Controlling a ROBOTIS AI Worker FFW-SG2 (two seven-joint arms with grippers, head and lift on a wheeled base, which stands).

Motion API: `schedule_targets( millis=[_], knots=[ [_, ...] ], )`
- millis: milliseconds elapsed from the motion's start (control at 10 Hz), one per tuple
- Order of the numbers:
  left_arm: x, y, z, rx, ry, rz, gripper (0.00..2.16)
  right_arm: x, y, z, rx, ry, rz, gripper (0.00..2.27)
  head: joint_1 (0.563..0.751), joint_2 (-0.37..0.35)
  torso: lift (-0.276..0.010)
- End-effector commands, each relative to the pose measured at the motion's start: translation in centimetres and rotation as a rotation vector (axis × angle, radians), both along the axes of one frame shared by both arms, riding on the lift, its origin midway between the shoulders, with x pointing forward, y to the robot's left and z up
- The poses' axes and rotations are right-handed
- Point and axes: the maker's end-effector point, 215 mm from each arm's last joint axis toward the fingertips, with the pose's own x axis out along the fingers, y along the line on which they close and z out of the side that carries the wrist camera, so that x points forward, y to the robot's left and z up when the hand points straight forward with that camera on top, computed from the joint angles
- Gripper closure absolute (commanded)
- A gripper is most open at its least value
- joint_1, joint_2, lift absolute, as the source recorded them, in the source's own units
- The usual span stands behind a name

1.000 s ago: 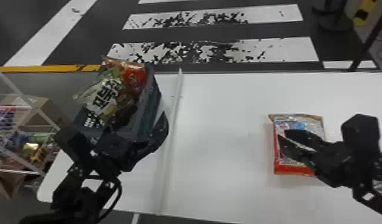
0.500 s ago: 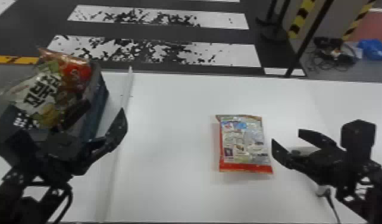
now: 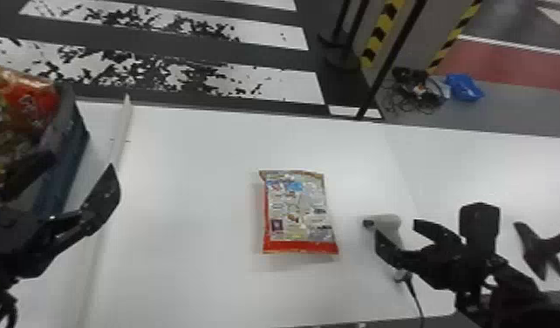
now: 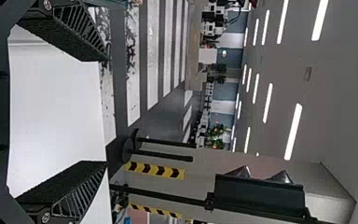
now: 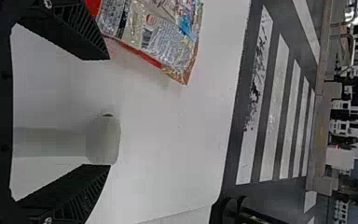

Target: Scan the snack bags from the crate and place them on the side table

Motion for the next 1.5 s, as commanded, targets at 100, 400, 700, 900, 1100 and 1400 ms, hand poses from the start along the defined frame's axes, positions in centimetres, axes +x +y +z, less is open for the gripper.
schedule_targets(
  millis=[100,400,700,900,1100,1400],
  knots=[
    [-0.1,-0.1,-0.8,-0.006,0.015,0.0,0.08,-1.3,-1.5,-2.9,0.013,0.065,-0.009,0.05,0.695,-0.274,-0.094],
    [-0.2,-0.1,-0.8,-0.01,0.015,-0.001,0.08,-1.1,-2.4,-5.4,0.028,0.125,-0.01,0.06,0.695,-0.297,-0.094],
    [-0.2,0.0,-1.3,-0.012,0.022,0.002,0.08,-0.4,-3.2,-6.9,0.025,0.196,-0.013,0.79,0.695,-0.308,-0.094],
    [-0.2,0.0,-1.3,-0.01,0.023,0.002,0.08,-0.4,-3.1,-7.6,0.035,0.217,-0.02,2.02,0.695,-0.31,-0.094],
    [-0.2,-0.1,-1.4,-0.009,0.026,-0.001,0.08,-0.2,-2.9,-7.4,0.046,0.208,-0.019,2.18,0.695,-0.309,-0.094],
    [-0.2,-0.1,-1.4,-0.008,0.025,-0.001,0.08,-0.4,-0.3,-4.1,0.064,0.14,0.016,2.24,0.695,-0.303,-0.094]
  ],
)
